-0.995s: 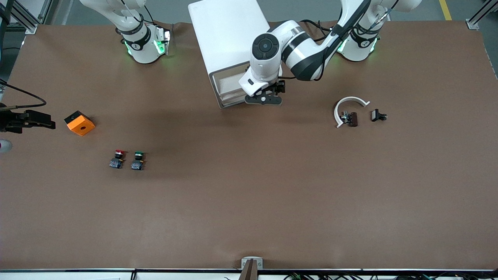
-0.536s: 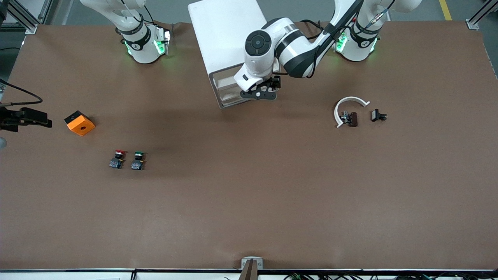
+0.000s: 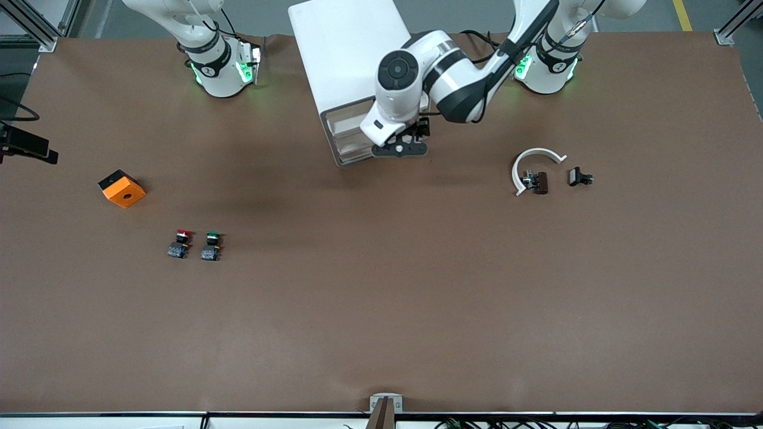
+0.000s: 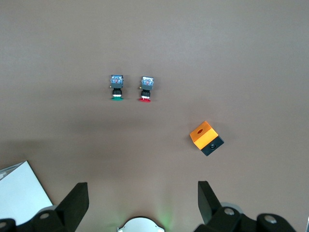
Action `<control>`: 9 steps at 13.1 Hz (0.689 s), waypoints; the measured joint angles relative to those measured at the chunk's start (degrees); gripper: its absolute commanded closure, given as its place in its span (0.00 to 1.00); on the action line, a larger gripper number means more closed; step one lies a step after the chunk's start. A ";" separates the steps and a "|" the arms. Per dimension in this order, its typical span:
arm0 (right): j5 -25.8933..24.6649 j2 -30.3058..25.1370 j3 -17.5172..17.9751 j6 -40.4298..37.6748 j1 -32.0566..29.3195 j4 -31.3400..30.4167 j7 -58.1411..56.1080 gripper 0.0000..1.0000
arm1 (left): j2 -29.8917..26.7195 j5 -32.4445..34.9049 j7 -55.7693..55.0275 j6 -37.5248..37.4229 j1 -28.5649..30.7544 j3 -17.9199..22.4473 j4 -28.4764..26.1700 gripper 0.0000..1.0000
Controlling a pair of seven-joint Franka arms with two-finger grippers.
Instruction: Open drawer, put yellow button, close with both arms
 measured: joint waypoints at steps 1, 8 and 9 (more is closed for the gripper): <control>0.00 -1.35 0.04 0.68 0.00 -1.54 0.13 0.00 | 0.15 0.01 0.04 0.00 2.14 0.09 0.72 0.00; 0.00 -9.92 0.50 9.12 0.00 -14.40 -0.38 0.00 | -3.76 2.93 1.17 -13.44 19.51 0.20 13.42 0.00; 0.00 -10.59 0.54 9.32 0.00 -15.23 -0.48 0.00 | -4.71 3.12 3.12 -16.37 22.85 0.23 16.56 0.00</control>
